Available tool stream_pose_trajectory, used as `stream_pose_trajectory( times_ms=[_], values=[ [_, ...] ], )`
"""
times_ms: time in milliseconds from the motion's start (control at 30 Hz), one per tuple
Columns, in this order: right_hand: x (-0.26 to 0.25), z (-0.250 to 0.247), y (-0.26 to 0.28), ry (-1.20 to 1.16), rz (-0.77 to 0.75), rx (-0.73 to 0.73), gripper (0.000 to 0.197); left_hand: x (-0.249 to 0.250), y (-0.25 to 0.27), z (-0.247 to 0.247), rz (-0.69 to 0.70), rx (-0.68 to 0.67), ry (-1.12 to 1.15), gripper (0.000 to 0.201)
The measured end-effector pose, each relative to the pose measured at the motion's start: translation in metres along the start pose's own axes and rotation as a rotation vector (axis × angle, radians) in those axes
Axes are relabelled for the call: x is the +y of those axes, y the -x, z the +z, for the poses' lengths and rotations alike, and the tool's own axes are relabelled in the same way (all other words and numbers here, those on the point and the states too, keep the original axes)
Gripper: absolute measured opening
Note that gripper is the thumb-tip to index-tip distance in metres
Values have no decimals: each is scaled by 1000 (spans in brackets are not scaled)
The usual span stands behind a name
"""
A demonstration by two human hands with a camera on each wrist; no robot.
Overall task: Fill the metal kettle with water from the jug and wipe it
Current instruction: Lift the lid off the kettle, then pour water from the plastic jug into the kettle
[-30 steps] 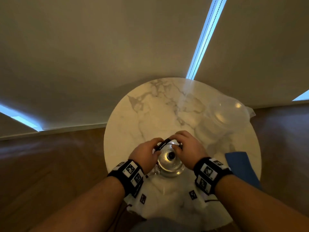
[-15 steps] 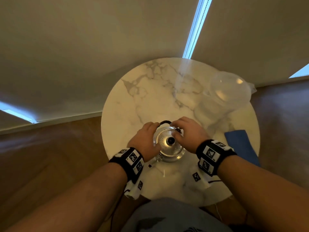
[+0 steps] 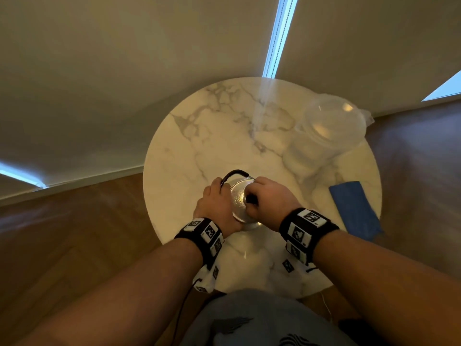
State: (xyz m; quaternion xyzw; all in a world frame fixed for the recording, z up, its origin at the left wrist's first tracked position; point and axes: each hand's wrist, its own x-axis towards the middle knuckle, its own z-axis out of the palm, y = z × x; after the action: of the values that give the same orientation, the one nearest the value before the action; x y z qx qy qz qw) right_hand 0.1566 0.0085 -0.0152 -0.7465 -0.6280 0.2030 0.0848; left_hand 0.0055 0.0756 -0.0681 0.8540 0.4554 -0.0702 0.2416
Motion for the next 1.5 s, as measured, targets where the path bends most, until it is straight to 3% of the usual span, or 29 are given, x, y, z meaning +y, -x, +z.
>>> stream_pose_trajectory(
  times_ms=[233, 367, 567, 800, 933, 1100, 1266, 1366, 1433, 1500],
  values=[
    [45, -14, 35, -82, 191, 71, 21, -6, -3, 4, 21, 73, 32, 122],
    [86, 11, 59, -22, 321, -100, 22, -5, -2, 7, 34, 114, 48, 111],
    [97, 54, 69, 16, 254, -336, 23, -2, 1, 9, -8, 117, 16, 114],
    [109, 55, 66, -13, 113, -357, 34, 18, 7, 10, -19, 150, -96, 118],
    [121, -4, 51, -139, 61, -194, 29, 51, 8, -2, 36, 202, -84, 98],
    [136, -107, 32, -319, -13, 226, 14, 93, 3, -6, 163, 333, 150, 44],
    [173, -172, 3, -424, -6, 515, 11, 131, 1, -8, 161, 358, 237, 38],
    [210, -174, -22, -336, 137, 528, 23, 148, 2, -10, 134, 347, 261, 41],
    [231, -164, -29, -293, 226, 424, 43, 157, 4, -10, 116, 338, 293, 46],
    [243, -152, -29, -283, 223, 332, 62, 164, 7, -11, 74, 323, 319, 49]
  ],
)
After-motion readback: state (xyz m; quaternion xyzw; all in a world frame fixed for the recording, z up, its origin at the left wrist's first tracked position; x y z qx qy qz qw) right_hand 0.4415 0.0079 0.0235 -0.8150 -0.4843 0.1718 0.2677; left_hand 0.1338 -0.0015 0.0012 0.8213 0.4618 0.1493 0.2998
